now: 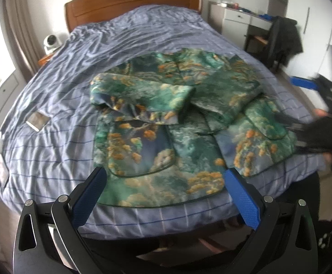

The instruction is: Fold large clothes

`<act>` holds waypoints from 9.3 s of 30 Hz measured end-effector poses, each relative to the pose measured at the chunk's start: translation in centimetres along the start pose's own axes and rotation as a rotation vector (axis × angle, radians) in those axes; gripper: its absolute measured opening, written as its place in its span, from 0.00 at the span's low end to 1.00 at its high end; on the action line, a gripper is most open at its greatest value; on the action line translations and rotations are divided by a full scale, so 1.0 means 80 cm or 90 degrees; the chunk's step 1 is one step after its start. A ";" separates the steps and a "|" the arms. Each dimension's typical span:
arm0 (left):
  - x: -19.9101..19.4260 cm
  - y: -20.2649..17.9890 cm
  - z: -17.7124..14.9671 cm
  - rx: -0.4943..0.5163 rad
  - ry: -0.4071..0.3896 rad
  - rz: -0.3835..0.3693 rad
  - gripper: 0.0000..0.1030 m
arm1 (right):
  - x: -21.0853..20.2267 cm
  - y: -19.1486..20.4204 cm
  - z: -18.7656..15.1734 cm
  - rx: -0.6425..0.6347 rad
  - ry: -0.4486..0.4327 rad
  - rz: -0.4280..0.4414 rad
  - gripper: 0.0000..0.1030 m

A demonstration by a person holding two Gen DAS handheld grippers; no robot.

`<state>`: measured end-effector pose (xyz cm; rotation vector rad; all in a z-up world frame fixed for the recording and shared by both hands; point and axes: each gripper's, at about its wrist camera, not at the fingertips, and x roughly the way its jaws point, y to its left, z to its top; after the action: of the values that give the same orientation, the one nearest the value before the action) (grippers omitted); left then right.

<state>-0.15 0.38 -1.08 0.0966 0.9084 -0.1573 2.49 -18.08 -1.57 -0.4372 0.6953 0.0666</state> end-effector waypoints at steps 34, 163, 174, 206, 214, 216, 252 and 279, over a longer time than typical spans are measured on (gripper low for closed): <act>0.014 0.037 0.042 -0.023 -0.035 -0.016 1.00 | 0.013 -0.429 -0.153 0.530 0.007 -0.221 0.25; 0.333 0.133 0.103 -0.062 0.012 -0.009 1.00 | 0.043 0.014 -0.076 0.289 0.130 -0.015 0.44; 0.330 0.130 0.100 -0.061 0.012 -0.008 1.00 | 0.046 0.043 -0.035 0.239 0.109 -0.034 0.44; 0.330 0.130 0.100 -0.062 0.012 -0.009 1.00 | 0.004 0.073 -0.028 0.211 0.028 -0.033 0.52; 0.330 0.130 0.100 -0.062 0.012 -0.010 1.00 | -0.007 0.044 -0.064 0.276 0.021 -0.034 0.52; 0.329 0.129 0.099 -0.062 0.012 -0.009 1.00 | -0.010 0.037 -0.069 0.283 0.017 -0.038 0.52; 0.213 0.099 0.100 -0.046 -0.067 0.000 0.99 | -0.039 -0.019 -0.123 0.356 -0.021 -0.077 0.62; 0.042 0.006 0.050 -0.018 -0.156 0.024 1.00 | -0.037 -0.093 -0.126 0.380 -0.015 -0.152 0.72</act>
<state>5.10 -0.03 -1.26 0.0658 0.6636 -0.1177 -4.40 -28.71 -3.81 0.0575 0.6005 -0.3545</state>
